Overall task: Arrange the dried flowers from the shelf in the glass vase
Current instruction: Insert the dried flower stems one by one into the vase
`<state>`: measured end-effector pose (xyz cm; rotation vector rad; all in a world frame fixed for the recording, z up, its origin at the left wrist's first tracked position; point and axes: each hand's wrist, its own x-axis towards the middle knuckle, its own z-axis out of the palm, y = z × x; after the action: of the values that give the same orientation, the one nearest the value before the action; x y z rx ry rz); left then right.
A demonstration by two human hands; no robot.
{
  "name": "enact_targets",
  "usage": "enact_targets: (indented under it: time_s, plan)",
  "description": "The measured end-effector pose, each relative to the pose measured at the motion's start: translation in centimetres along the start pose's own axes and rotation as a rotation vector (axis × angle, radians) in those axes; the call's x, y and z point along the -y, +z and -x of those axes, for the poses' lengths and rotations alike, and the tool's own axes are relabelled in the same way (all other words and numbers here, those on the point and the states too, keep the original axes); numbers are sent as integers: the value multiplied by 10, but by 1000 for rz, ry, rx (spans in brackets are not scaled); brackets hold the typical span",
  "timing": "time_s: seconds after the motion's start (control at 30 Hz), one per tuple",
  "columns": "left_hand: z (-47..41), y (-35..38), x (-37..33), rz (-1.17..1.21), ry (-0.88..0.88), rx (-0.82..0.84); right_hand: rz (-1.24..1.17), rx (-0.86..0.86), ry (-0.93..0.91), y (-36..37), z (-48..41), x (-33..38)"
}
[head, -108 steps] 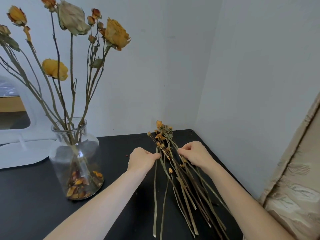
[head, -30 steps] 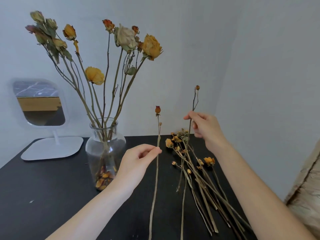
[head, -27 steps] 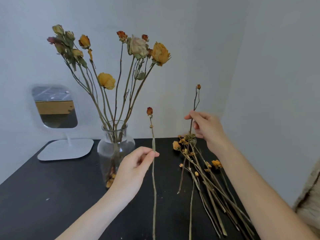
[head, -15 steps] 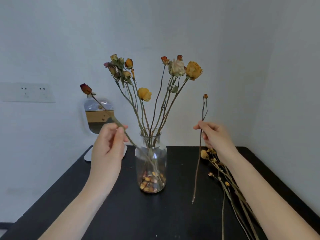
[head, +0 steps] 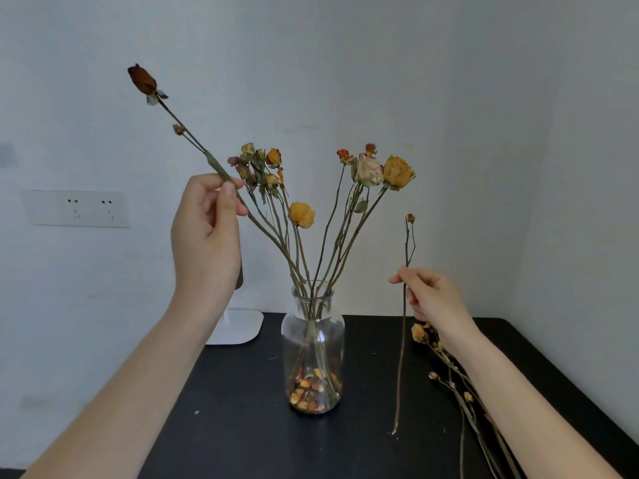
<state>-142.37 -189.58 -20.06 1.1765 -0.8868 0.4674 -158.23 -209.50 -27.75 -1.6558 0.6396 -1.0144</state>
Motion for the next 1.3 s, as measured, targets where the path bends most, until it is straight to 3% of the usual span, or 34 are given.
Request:
enact_targets:
  time_s: [0.27,0.57,0.77,1.0,1.17,1.3]
  plan:
    - [16,16,33,-107,-97,153,5,-4,-10,3,-4,-5]
    - [-1,39,30,-311,24,265,44,-8,1,8,-6,-11]
    - [22,46,53,-524,-107,443,45,0,17,11,-5,-14]
    - [37,45,64,-461,-95,346,54,4,0,12,-4,-13]
    - [66,34,88,-475,-116,288,-47,-10,-118,11,1,-2]
    - [86,32,113,-387,-326,405,-174,-73,-298,8,8,19]
